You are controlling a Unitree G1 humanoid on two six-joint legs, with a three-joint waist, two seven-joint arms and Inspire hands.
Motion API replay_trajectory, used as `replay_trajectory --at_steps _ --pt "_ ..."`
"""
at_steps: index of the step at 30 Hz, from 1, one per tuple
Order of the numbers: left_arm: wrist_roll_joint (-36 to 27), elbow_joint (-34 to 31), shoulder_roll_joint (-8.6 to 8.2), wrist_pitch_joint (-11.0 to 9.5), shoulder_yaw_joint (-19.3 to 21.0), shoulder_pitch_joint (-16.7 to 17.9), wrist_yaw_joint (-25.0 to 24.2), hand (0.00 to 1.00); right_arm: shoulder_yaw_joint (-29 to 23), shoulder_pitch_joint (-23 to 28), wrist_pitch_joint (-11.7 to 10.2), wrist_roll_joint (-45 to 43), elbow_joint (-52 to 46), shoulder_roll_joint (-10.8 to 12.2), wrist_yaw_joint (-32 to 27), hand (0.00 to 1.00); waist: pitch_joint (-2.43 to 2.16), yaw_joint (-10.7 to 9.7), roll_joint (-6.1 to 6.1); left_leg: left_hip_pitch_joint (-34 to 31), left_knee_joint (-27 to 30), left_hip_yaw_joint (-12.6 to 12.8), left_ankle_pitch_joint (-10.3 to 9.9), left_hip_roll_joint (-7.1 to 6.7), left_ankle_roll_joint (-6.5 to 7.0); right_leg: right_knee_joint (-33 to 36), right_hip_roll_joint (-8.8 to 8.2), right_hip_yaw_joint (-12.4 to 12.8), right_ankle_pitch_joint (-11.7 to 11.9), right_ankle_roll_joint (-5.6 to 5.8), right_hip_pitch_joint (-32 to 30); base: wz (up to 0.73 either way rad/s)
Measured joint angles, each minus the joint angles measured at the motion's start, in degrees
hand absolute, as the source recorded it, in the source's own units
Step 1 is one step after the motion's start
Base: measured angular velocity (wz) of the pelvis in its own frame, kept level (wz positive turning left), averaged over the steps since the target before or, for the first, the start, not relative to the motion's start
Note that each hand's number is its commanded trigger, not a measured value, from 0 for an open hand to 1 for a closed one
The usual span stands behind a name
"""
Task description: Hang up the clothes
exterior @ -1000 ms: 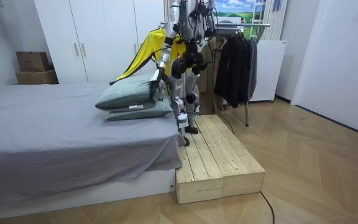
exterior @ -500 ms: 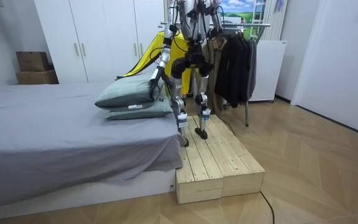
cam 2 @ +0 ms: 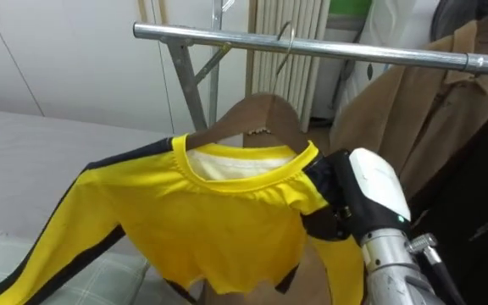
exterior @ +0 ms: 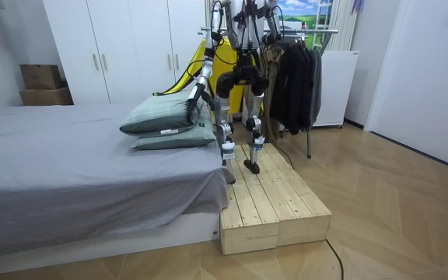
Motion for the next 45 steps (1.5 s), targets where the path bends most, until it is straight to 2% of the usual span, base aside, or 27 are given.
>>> replay_trajectory --at_steps 8,14,23,29,45 --pt "0.02 -0.31 0.03 0.92 0.64 0.53 0.36 0.0 -1.44 0.85 0.22 -4.39 -0.77 -0.19 -0.11 1.0 -0.02 -0.02 -0.47 1.0 -1.0 0.14 0.15 -0.03 0.15 -2.27 0.13 -0.01 1.23 0.1 1.53 0.0" --pt "-0.03 -0.31 0.14 0.91 0.64 0.77 0.34 0.0 -1.86 1.24 0.15 -4.63 -4.07 -2.29 -0.47 1.0 0.0 0.02 -0.51 1.04 -1.48 -0.11 0.17 -0.04 0.09 -2.57 0.33 0.21 1.22 0.12 1.53 -0.01" --pt "-0.01 -0.32 0.16 0.91 0.64 0.97 0.24 0.0 -1.93 1.43 0.14 -4.63 -4.34 -2.29 -0.63 1.0 -0.03 0.03 -0.45 1.2 -1.67 -0.09 0.19 -0.04 0.06 -2.65 0.41 0.24 1.22 0.11 1.57 0.0" --pt "-0.02 -0.36 0.16 0.92 0.57 0.98 0.1 0.0 -1.78 2.52 0.58 -4.28 -4.33 -2.28 -0.4 1.0 -0.22 0.19 -0.23 1.3 -1.67 -0.04 0.22 -0.04 0.02 -2.62 0.39 0.05 1.22 0.11 1.69 0.0" --pt "0.84 -0.45 0.32 0.91 0.67 1.03 -0.07 0.0 -1.88 2.68 1.01 -1.56 -4.13 -2.14 5.11 1.0 -0.27 0.17 -0.19 2.02 -1.76 -1.12 0.22 -0.03 0.0 -3.54 0.23 -1.24 1.25 0.04 3.37 0.03"
